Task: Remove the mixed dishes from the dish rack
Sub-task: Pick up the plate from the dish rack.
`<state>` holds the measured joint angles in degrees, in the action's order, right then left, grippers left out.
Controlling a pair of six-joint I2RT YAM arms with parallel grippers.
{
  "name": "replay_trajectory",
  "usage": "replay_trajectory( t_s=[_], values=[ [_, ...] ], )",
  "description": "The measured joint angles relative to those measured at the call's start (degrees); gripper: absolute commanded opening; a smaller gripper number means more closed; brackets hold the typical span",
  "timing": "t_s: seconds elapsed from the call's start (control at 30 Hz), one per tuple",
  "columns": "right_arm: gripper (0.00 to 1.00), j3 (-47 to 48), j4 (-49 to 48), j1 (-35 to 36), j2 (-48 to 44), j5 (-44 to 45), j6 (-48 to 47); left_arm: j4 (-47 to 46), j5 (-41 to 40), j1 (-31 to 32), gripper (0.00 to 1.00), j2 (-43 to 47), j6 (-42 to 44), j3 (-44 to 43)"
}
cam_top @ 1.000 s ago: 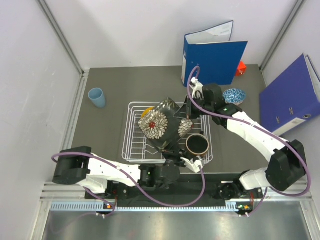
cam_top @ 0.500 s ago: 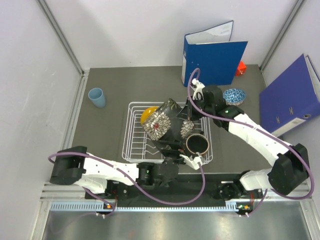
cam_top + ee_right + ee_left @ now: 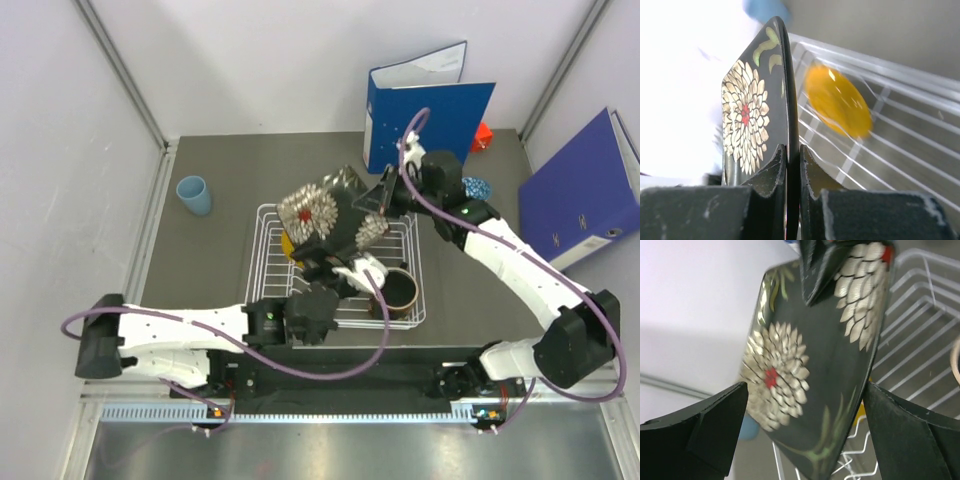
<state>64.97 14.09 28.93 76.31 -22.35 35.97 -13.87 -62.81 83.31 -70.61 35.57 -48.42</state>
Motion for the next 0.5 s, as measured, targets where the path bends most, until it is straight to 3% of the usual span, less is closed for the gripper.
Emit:
replay_trajectory(
  t_s=[0.23, 0.5],
  values=[
    [0.00, 6.23, -9.44, -6.10, 5.49, -4.35, 6.80, 5.42, -1.16, -7.19, 0.99, 11.39, -13.29, -2.97],
    [0.00, 20.85, -4.50, -8.92, 25.27, 0.26, 2.93, 11.98, -5.95, -16.72, 0.99, 21.90, -28.87, -6.51]
  ],
)
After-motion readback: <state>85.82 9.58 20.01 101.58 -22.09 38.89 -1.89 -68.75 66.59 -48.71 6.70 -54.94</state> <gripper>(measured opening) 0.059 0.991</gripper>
